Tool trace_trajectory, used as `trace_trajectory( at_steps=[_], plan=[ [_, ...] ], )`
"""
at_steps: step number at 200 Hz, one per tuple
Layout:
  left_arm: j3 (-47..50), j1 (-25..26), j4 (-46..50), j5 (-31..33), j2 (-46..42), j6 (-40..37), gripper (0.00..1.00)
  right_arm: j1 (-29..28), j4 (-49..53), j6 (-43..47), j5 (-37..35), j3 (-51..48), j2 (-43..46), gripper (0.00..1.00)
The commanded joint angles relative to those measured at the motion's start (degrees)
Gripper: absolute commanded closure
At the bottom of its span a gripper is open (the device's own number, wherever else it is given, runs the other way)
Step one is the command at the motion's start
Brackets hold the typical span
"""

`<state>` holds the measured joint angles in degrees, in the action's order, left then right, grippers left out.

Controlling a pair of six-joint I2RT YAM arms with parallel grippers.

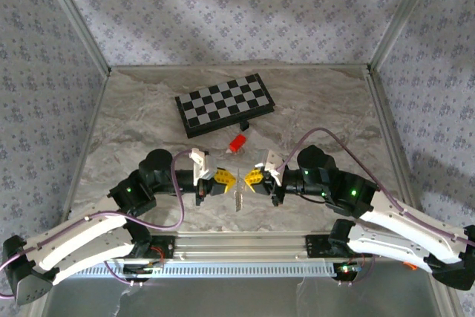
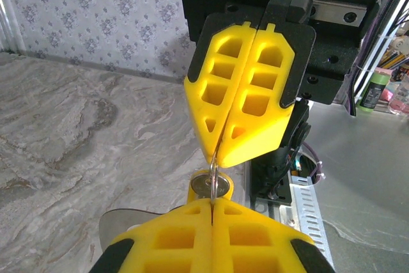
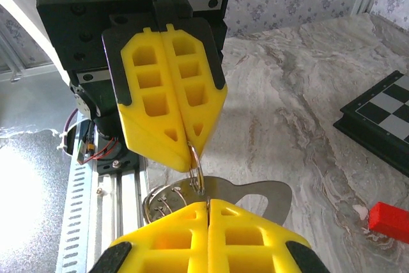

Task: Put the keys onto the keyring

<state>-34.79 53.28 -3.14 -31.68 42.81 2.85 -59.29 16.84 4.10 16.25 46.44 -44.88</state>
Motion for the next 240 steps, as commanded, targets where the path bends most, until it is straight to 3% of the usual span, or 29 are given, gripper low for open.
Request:
trace_trajectory(
  at_steps=[1, 145, 240],
  plan=[
    [-0.67, 0.4, -2.27, -0.18, -1.15, -0.8, 1.0, -0.23, 1.31, -0.41, -0.59, 1.3, 0.67, 1.0],
    [-1.04, 0.64, -2.22, -0.94, -0.78, -1.01, 1.0, 0.12, -2.21, -1.46, 3.16, 0.87, 0.16, 1.0],
    [-1.15, 0.72, -1.96, -0.97, -1.24, -1.27, 1.0, 0.8, -0.74, -1.73, 2.04, 1.04, 0.98, 1.0]
  ],
)
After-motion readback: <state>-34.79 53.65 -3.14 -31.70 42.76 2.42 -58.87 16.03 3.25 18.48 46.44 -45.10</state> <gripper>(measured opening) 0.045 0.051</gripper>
